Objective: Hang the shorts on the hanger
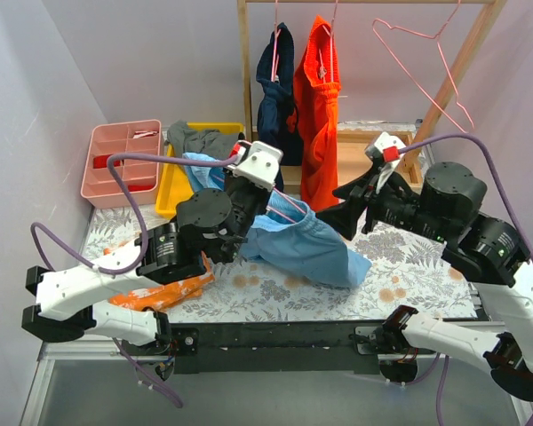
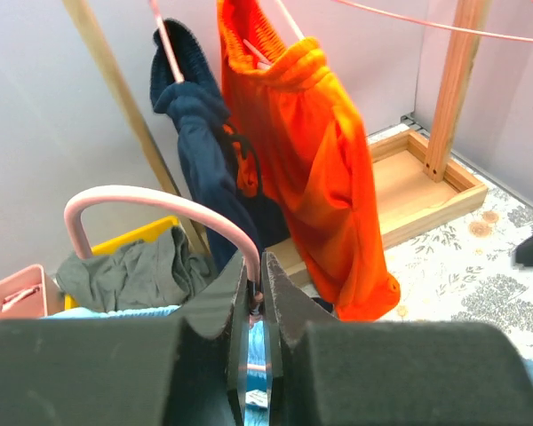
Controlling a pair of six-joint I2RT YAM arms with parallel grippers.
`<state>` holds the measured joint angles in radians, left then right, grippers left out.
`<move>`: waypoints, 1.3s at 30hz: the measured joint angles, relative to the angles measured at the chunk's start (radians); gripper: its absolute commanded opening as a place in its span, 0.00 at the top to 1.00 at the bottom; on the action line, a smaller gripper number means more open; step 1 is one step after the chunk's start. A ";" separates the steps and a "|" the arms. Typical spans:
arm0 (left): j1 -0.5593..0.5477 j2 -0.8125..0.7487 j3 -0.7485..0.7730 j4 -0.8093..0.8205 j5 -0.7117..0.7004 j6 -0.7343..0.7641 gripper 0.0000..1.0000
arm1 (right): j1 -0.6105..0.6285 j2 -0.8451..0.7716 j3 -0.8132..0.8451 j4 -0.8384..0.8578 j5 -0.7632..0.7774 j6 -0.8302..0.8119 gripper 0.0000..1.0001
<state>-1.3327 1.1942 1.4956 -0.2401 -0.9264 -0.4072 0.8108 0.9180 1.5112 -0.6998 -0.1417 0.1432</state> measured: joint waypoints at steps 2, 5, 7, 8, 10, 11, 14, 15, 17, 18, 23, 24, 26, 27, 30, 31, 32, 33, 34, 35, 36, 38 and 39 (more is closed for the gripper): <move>-0.019 0.043 0.043 0.003 -0.005 0.027 1.00 | 0.000 0.019 -0.002 -0.060 -0.040 -0.025 0.29; -0.029 0.090 0.039 0.012 0.004 0.038 1.00 | 0.000 0.034 -0.048 -0.109 -0.061 -0.048 0.29; -0.026 0.095 0.019 0.013 0.018 0.036 1.00 | 0.001 0.031 -0.088 -0.134 -0.067 -0.059 0.30; -0.022 0.097 0.018 0.007 0.026 0.032 1.00 | 0.001 0.031 -0.093 -0.138 -0.067 -0.060 0.30; 0.010 0.098 0.018 -0.001 0.076 0.001 1.00 | 0.001 0.026 -0.120 -0.149 -0.057 -0.069 0.30; 0.040 0.098 0.018 -0.008 0.107 -0.021 1.00 | 0.002 0.021 -0.134 -0.157 -0.043 -0.072 0.30; 0.115 0.099 0.018 -0.027 0.169 -0.069 1.00 | 0.002 0.000 -0.167 -0.167 -0.022 -0.078 0.30; 0.137 0.100 0.018 -0.035 0.189 -0.084 1.00 | 0.002 -0.008 -0.175 -0.167 -0.018 -0.081 0.30; 0.166 0.102 0.018 -0.047 0.221 -0.105 1.00 | 0.002 -0.027 -0.195 -0.164 -0.011 -0.088 0.30; 0.175 0.105 0.018 -0.052 0.238 -0.116 1.00 | 0.002 -0.035 -0.203 -0.165 -0.006 -0.092 0.32; 0.213 0.144 0.043 -0.079 0.311 -0.158 1.00 | 0.003 -0.035 -0.238 -0.141 0.011 -0.094 0.39; 0.217 0.153 0.048 -0.083 0.318 -0.161 1.00 | 0.006 -0.028 -0.243 -0.134 0.022 -0.091 0.40; 0.224 0.171 0.061 -0.097 0.332 -0.170 1.00 | 0.012 -0.017 -0.252 -0.125 0.044 -0.086 0.42; 0.225 0.175 0.063 -0.101 0.336 -0.172 1.00 | 0.016 -0.013 -0.266 -0.112 0.068 -0.079 0.44; 0.225 0.177 0.065 -0.119 0.343 -0.180 1.00 | 0.023 -0.013 -0.276 -0.105 0.083 -0.072 0.45; 0.225 0.177 0.069 -0.126 0.344 -0.184 1.00 | 0.024 -0.013 -0.280 -0.100 0.089 -0.070 0.45; 0.226 0.177 0.074 -0.131 0.345 -0.189 1.00 | 0.028 -0.013 -0.285 -0.093 0.098 -0.068 0.46; 0.227 0.177 0.078 -0.137 0.346 -0.193 1.00 | 0.031 -0.012 -0.290 -0.087 0.108 -0.067 0.46; 0.228 0.177 0.083 -0.144 0.347 -0.197 1.00 | 0.036 -0.012 -0.297 -0.081 0.121 -0.066 0.45; 0.230 0.177 0.087 -0.149 0.348 -0.200 1.00 | 0.038 -0.012 -0.303 -0.080 0.133 -0.065 0.46; 0.230 0.177 0.090 -0.155 0.350 -0.203 1.00 | 0.043 -0.012 -0.314 -0.071 0.153 -0.064 0.46; 0.231 0.177 0.093 -0.161 0.352 -0.208 1.00 | 0.048 -0.012 -0.330 -0.062 0.184 -0.063 0.47; 0.231 0.177 0.093 -0.166 0.354 -0.211 1.00 | 0.048 -0.012 -0.336 -0.059 0.196 -0.062 0.47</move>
<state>-1.1015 1.3716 1.5890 -0.4061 -0.5720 -0.6178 0.8589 0.9058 1.1755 -0.7586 0.0547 0.0811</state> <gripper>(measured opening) 0.051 0.545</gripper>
